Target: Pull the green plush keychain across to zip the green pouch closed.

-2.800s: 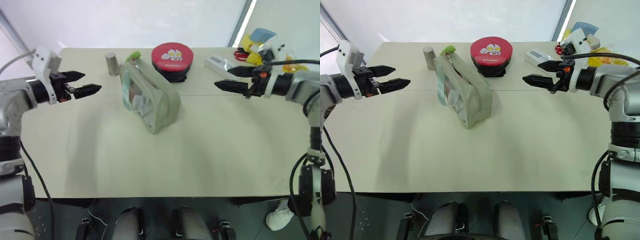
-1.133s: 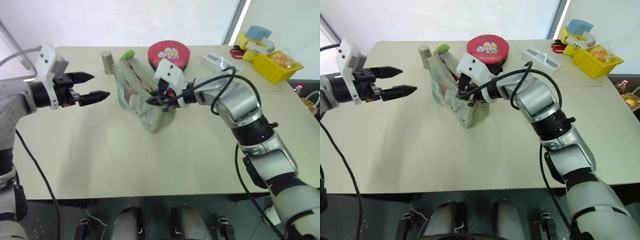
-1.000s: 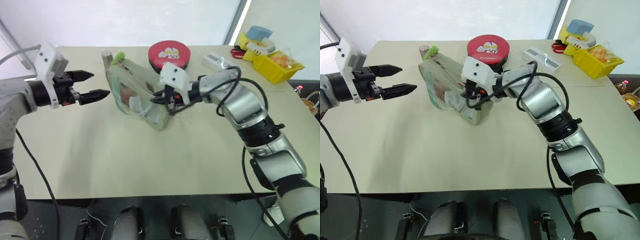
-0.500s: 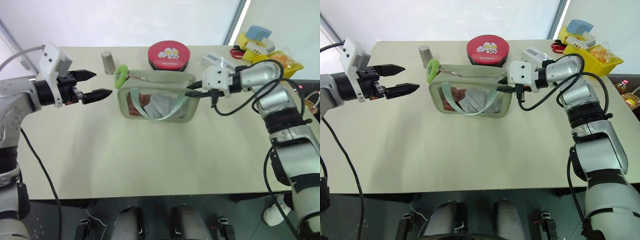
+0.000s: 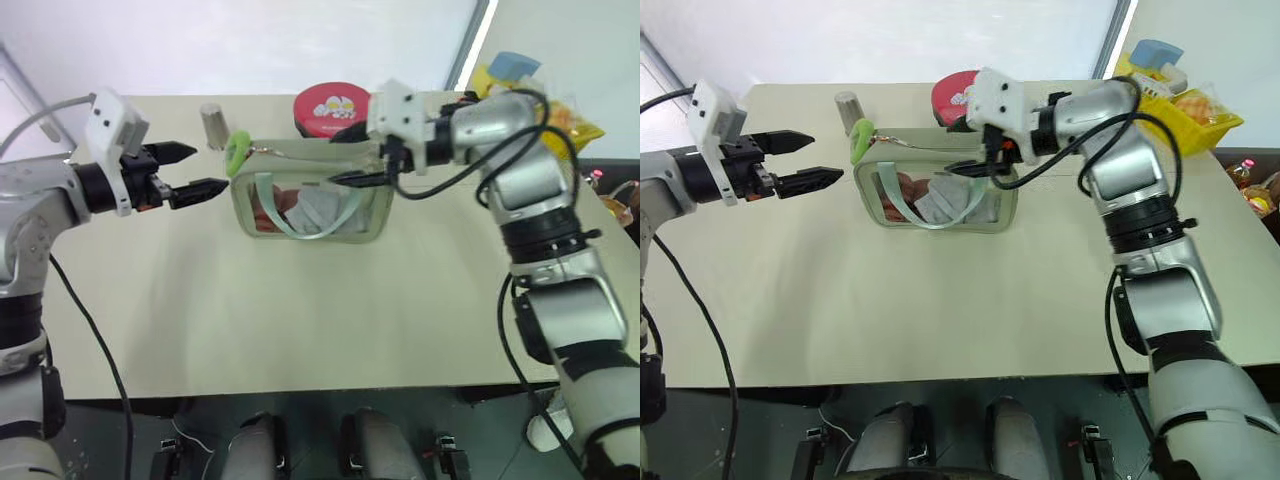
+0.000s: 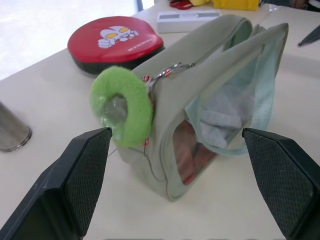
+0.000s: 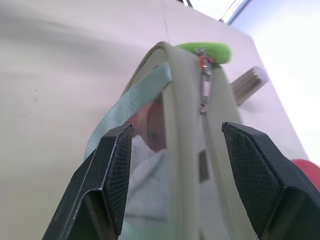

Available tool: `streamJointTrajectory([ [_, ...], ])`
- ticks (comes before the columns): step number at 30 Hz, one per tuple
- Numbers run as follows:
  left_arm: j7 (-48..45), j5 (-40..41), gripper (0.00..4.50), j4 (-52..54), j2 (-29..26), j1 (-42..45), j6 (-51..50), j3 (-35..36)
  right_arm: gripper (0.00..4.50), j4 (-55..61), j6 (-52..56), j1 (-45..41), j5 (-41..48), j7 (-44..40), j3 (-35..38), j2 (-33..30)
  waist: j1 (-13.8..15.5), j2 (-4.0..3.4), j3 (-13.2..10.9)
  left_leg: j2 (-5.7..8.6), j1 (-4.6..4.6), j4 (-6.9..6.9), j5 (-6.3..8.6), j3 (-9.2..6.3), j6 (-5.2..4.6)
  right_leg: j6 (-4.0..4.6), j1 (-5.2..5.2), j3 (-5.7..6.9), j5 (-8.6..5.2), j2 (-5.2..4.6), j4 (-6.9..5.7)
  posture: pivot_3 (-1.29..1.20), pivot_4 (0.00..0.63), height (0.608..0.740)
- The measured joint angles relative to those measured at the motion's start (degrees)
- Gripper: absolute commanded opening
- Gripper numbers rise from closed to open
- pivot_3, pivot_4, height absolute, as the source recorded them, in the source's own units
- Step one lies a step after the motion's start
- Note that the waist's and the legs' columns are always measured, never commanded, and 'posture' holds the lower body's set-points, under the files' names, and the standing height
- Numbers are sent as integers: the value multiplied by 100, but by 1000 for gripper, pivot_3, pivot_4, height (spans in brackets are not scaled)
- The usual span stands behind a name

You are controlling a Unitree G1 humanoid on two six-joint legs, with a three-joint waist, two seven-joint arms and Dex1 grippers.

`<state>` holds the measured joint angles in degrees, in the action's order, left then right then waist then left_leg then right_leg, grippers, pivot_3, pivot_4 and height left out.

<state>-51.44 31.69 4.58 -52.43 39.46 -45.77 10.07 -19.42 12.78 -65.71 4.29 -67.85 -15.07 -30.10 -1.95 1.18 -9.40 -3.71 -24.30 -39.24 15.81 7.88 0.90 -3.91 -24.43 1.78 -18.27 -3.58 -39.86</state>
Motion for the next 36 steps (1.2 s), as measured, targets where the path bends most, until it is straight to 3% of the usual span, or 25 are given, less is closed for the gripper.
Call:
streamJointTrajectory([
  [9, 132, 54, 4500, 165, 86, -37, -105, -16, 2925, -757, -279, -10, -465, 271, -195, 254, 76, 1, 0, 0, -3, -1, 1, 0, -1, 0, -3, 0, 0, 2, 0, 0, 150, 740],
  [12, 172, 88, 4500, 205, 86, -61, -146, -11, 2115, -837, -349, -15, -475, 249, -193, 268, 75, 1, 0, -1, -2, -1, 1, 0, -1, 0, -3, 0, 0, 3, -1, 0, 150, 740],
  [16, 209, 132, 4500, 241, 86, -72, -164, -10, 69, -996, -499, -69, -518, 230, -181, 271, 72, 1, 0, -1, -2, -1, 1, 0, -1, 0, -3, 0, 0, 3, -1, 0, 150, 740],
  [26, 302, 151, 4500, 264, 10, -146, -236, 64, 23, -856, -373, -206, -517, -222, -150, -55, 89, 1, 0, 0, -5, -1, 1, -1, -1, 0, -3, 1, 0, 2, 0, 0, 150, 740],
  [36, 340, 152, 4500, 296, 36, -166, -238, 132, 23, 1101, 1219, 458, -199, -331, -115, -221, 82, 1, 0, -1, -4, -1, 1, -2, -1, 0, -4, 1, 0, 4, -1, 0, 150, 740],
])
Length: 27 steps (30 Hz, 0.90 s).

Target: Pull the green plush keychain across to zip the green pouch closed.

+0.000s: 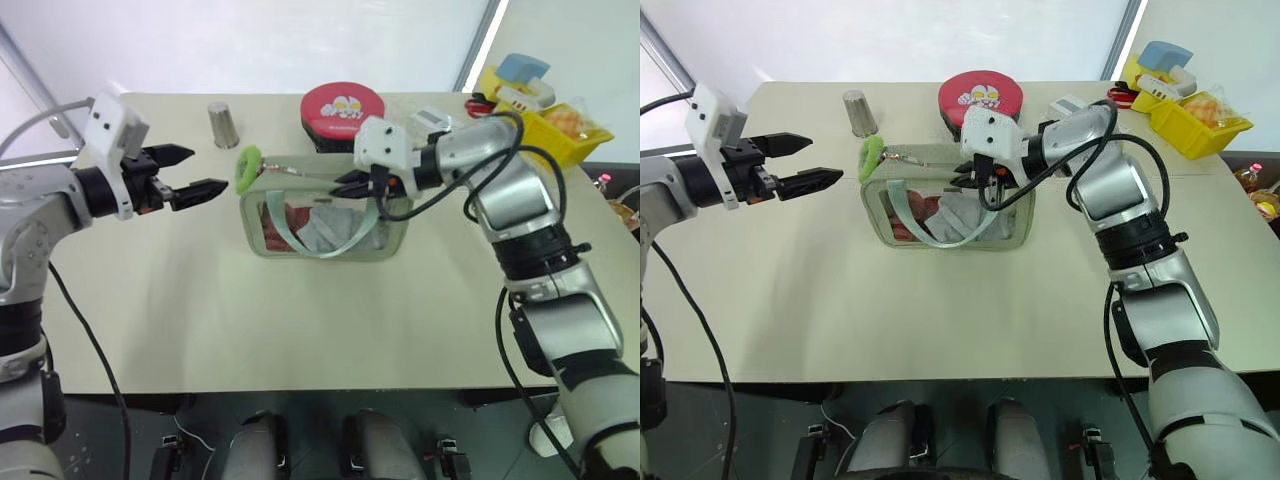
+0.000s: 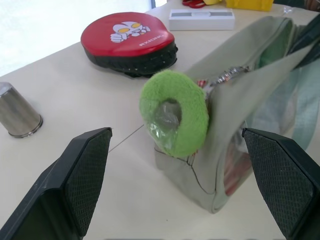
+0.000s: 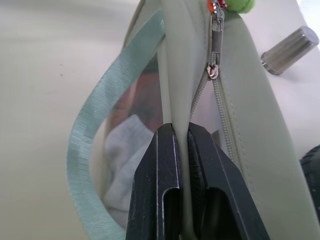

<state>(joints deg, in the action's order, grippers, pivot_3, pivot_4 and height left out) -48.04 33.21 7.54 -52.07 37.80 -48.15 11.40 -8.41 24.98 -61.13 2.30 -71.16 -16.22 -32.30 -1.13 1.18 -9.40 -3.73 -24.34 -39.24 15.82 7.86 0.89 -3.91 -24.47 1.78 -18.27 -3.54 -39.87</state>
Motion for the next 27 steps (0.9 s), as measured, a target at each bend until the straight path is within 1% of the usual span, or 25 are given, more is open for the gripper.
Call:
streamJointTrajectory([
  [5, -25, -8, 4500, -52, 35, 23, 25, -35, 23, 533, 326, 173, 122, 4, 0, -130, 13, 0, 0, 1, 0, 0, 0, 0, 0, 0, 0, 1, 0, 0, 1, 0, 150, 740],
  [8, -42, -19, 4500, -146, 44, 65, 49, -88, 1092, 923, 610, 464, 257, 48, 23, -171, 17, 1, 1, 1, 0, -1, 0, 0, 0, 0, 0, 1, 0, 0, 1, 0, 150, 740],
  [11, -88, -31, 4500, -234, 46, 89, 148, -127, 2617, 1228, 803, 611, 388, 99, 75, -246, 5, 1, 1, 1, 1, -1, 0, 0, 0, 0, 1, 1, 0, 2, 1, 0, 150, 740],
  [12, -120, -37, 4500, -257, 45, 90, 164, -140, 3060, 1311, 847, 642, 426, 101, 86, -311, 6, 1, 1, 1, 1, 0, 0, 0, 0, 0, 0, 1, 0, 2, 1, 0, 150, 740],
  [14, -180, -65, 4500, -342, 45, 92, 225, -155, 3060, 1456, 945, 647, 521, 89, 116, -465, 13, 1, 1, 1, 1, 0, 0, 0, 0, 0, 0, 2, 0, 3, 1, 0, 150, 740],
  [18, -279, -213, 4500, -665, -24, 100, 377, -159, 3060, 1854, 1281, 624, 814, -4, 443, -1027, 30, 1, 1, 2, 0, 0, 1, 1, -1, 0, 1, 3, 0, 2, 4, 0, 150, 740],
  [21, -360, -329, 4500, -873, -63, 112, 496, -161, 3060, 1863, 1341, 666, 865, 8, 703, -1451, 43, 2, 1, 2, 0, 0, 1, 0, -2, 0, 2, 3, 0, 3, 6, 0, 150, 740],
  [23, -407, -401, 4500, -978, -63, 122, 539, -169, 3060, 1805, 1272, 845, 853, 25, 794, -1668, 41, 2, 1, 2, 0, 0, 2, 1, -3, 0, 3, 3, 0, 3, 10, 0, 150, 740],
  [27, -429, -500, 4500, -1083, 44, 206, 640, -265, 3060, 1706, 1183, 1160, 812, 123, 781, -1728, 29, 2, 1, 1, 0, 0, 1, 2, -3, 0, 3, 3, 0, 5, 11, 0, 150, 740],
])
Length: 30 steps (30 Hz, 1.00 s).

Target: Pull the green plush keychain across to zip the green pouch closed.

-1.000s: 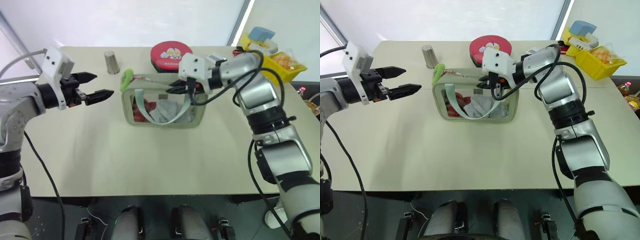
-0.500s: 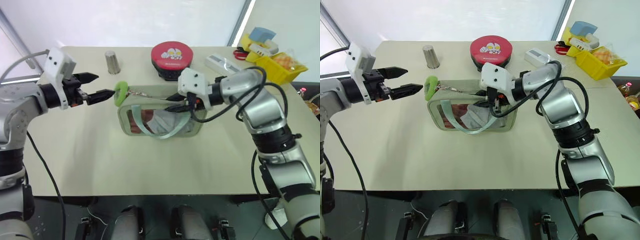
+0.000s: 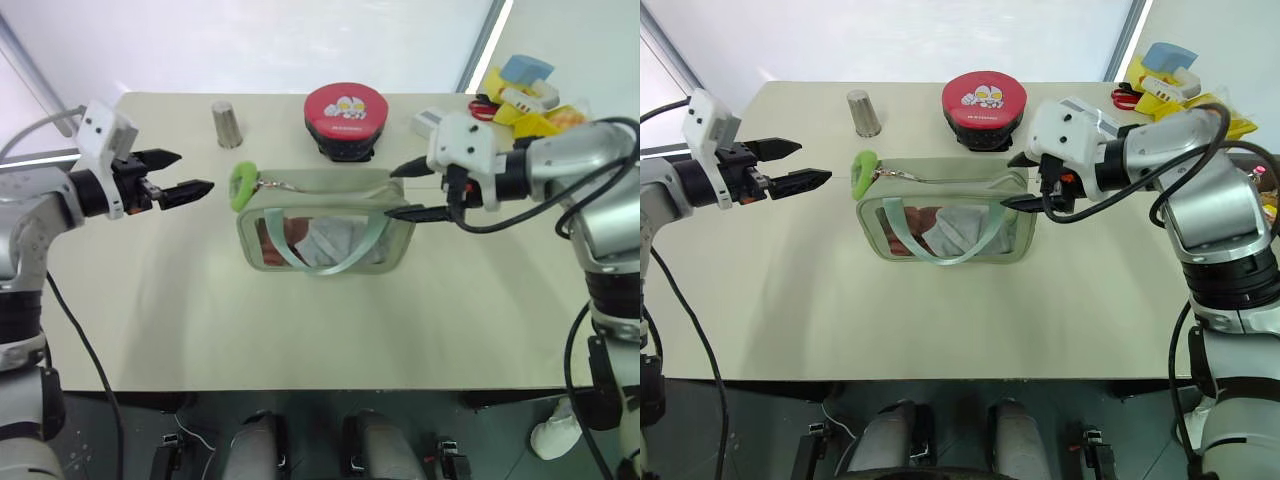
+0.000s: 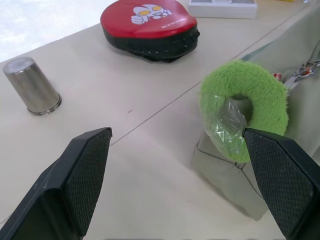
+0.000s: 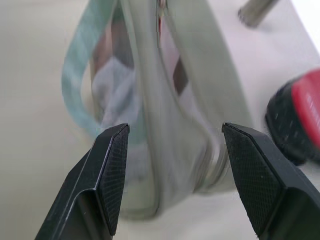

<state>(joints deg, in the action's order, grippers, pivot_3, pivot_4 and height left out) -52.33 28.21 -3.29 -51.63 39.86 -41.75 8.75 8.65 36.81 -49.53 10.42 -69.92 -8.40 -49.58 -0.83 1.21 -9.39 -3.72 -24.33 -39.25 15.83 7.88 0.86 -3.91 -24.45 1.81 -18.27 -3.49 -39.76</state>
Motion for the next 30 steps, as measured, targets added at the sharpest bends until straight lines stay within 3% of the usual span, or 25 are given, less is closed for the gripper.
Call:
streamJointTrajectory([
  [4, -22, -49, 4500, -40, 94, 126, 11, -127, 3060, 3, -51, 72, 1, 50, -11, 1, -13, 0, 0, -1, 0, 0, 0, 0, 0, 0, 0, 0, 0, 1, 0, 0, 150, 740],
  [5, -35, -62, 4500, -66, 98, 138, 22, -128, 2830, 3, -55, 78, 3, 52, -11, 2, -13, 0, 0, -1, 0, 0, 0, 0, 0, 0, 0, 0, 0, 1, 0, 0, 150, 740],
  [8, -64, -137, 4500, -121, 130, 137, 100, -138, 1802, 3, -65, 96, 41, 72, -10, 19, 0, 0, 0, -1, 0, 0, 0, 0, 0, 0, 0, 0, 0, 1, 0, 0, 150, 740],
  [11, -57, -207, 4500, -242, 334, 141, 218, -194, 186, 0, -128, 114, 66, 89, -15, 97, 5, 0, 0, 0, 0, -1, 0, 0, 0, 0, 0, 0, 0, 1, 0, 0, 150, 740],
  [12, -51, -264, 4500, -311, 418, 141, 267, -282, 25, -1, -169, 115, 68, 90, -34, 115, 11, 0, 0, 0, 0, -1, 0, 0, 0, 0, 0, 0, 0, 1, 0, 0, 150, 740],
  [18, 76, -442, 4500, -791, 956, 352, 469, -479, 25, 30, -255, 152, 69, 133, -71, 148, 10, 0, 0, 0, -1, -2, 0, -1, 0, 0, 0, 0, 0, 2, 0, 0, 150, 740],
  [25, 85, -570, 4500, -1070, 1171, 549, 624, -525, 25, 130, -206, 219, 112, 189, -76, 156, 1, 0, 0, -1, 0, -3, 0, 0, 0, 0, 0, 0, 0, 1, -2, 0, 150, 740],
  [28, -38, -552, 3254, -1085, 1193, 549, 628, -526, 0, 132, -203, 219, 113, 218, -76, 160, 4, 0, 0, -1, 0, -3, 0, 0, 0, 0, 0, 0, 0, 1, -2, 0, 150, 740],
  [30, -156, -504, 2072, -1078, 1206, 549, 622, -526, 0, 133, -205, 226, 116, 231, -76, 168, -2, 0, 0, -1, 0, -3, 0, 0, 0, 0, 0, 0, 0, 2, -2, 0, 150, 740],
])
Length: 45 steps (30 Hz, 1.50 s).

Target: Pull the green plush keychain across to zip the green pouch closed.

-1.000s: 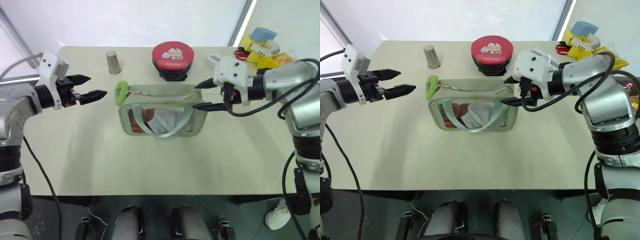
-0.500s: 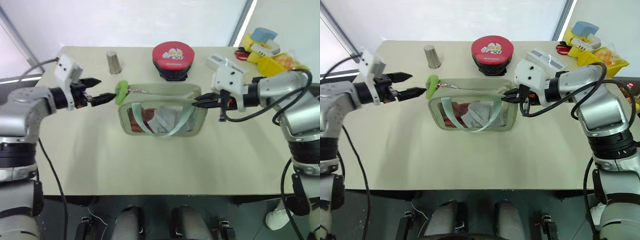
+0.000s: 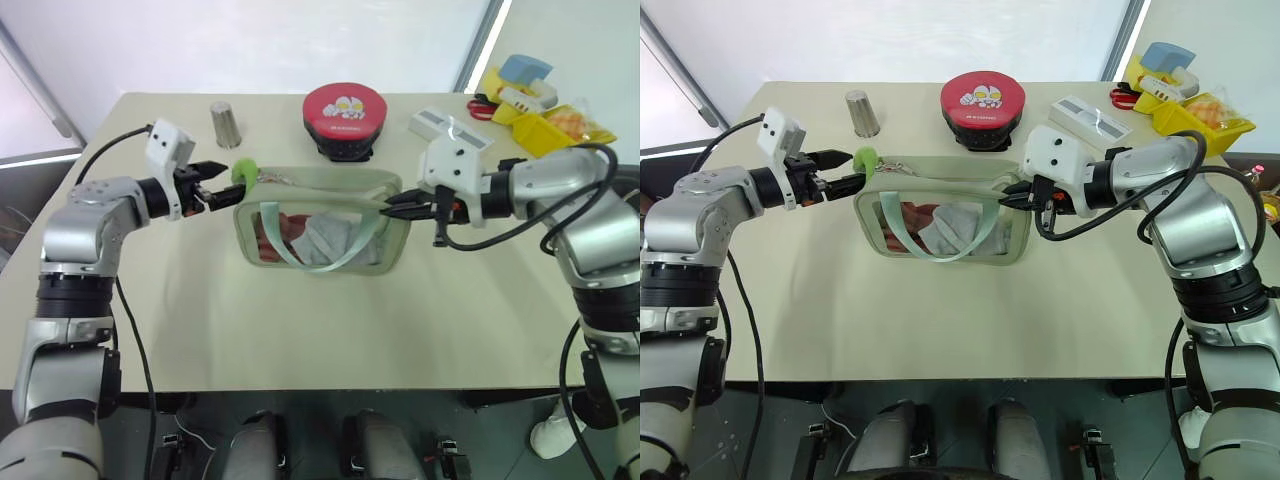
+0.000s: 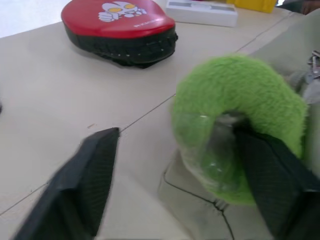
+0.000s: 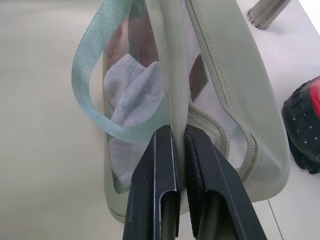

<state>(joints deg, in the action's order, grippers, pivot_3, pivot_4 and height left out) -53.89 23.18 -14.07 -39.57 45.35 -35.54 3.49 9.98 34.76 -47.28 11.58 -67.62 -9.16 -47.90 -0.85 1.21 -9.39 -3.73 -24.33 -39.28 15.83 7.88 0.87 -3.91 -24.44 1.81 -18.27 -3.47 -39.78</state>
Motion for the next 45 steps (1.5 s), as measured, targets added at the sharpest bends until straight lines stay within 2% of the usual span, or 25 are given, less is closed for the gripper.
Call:
streamJointTrajectory([
  [4, -86, 52, 189, 1, 9, 6, -24, 43, 0, -5, -18, 7, -4, 24, 0, 2, 3, 0, 0, 0, 0, 0, 0, 0, 0, 0, 0, 0, 0, 0, 0, 0, 150, 740],
  [5, -88, 60, 84, -5, 9, 16, -36, 54, 0, -8, -25, 7, -4, 28, 0, 3, 5, 0, 0, 0, 0, 0, 0, 0, 0, 0, 0, 0, 0, 0, 0, 0, 150, 740],
  [11, -269, 347, 84, -194, -69, 395, -516, 208, 0, -163, -206, 6, -19, 41, -18, 41, 0, 2, -1, 0, -2, 0, 0, 0, 0, 0, 0, 0, 0, 1, 1, 0, 150, 740],
  [16, -793, 794, 84, -154, -215, 1128, -1020, 274, 0, -385, -416, -1, -72, 83, -41, 93, 2, 2, -1, 1, 1, -2, 0, -1, 0, 0, 3, 1, 0, 2, -1, 0, 150, 740],
  [20, -1085, 776, 84, -125, -72, 1387, -999, -85, 0, -500, -522, -44, -131, 102, -57, 188, 1, 2, -1, 1, 4, -2, 0, 0, 0, 0, 6, 0, 0, 2, -2, 0, 150, 740],
  [25, -1097, 335, 84, -324, 237, 1404, -540, -556, 0, -516, -538, -45, -141, 137, -69, 248, -32, 2, -1, 0, 6, -2, -1, 0, 1, 0, 5, -1, 0, 7, -2, 0, 150, 740],
  [28, -1034, 223, 1001, -551, 381, 1477, -374, -559, 0, -516, -537, -45, -158, 170, -68, 253, -21, 2, -1, -1, 5, -2, -1, 0, 1, 0, 5, -2, 0, 7, -2, 0, 150, 740],
  [31, -1003, 176, 2356, -663, 462, 1682, -255, -551, 0, -516, -537, -45, -179, 196, -68, 271, -19, 2, -1, 0, 5, -4, -1, 0, 1, 0, 5, -2, 0, 5, -2, 0, 150, 740],
  [35, -1140, 128, 4376, -605, 321, 1800, -241, -551, 0, -554, -563, -48, -183, 196, -75, 313, -40, 2, -1, -1, 6, -3, -1, 0, 1, 0, 5, -2, 0, 10, -3, 0, 150, 740],
  [38, -1347, 128, 4444, -469, -73, 1808, -325, -543, 0, -737, -667, -126, -210, 195, -111, 391, -59, 2, -1, -2, 7, -2, -1, 1, 1, 0, 4, -4, 0, 12, -2, 0, 150, 740],
  [41, -1555, 131, 4444, -134, -724, 1744, -497, -445, 0, -870, -769, -208, -248, 191, -152, 447, -89, 2, -1, -5, 6, 0, -1, 1, 2, 0, 3, -4, 0, 10, -2, 0, 150, 740],
  [43, -1685, 193, 4444, 321, -1193, 1353, -692, -291, 0, -952, -802, -245, -252, 186, -172, 476, -122, 0, 0, -3, 8, 2, -1, 0, 1, 0, 4, -4, 0, 4, -6, 0, 150, 740],
  [45, -1715, 284, 4444, 671, -1360, 920, -860, -209, 0, -990, -831, -253, -256, 183, -175, 473, -128, 1, -1, -4, 10, 0, -1, 0, 1, 0, 5, -5, 0, 2, -10, 0, 150, 740],
])
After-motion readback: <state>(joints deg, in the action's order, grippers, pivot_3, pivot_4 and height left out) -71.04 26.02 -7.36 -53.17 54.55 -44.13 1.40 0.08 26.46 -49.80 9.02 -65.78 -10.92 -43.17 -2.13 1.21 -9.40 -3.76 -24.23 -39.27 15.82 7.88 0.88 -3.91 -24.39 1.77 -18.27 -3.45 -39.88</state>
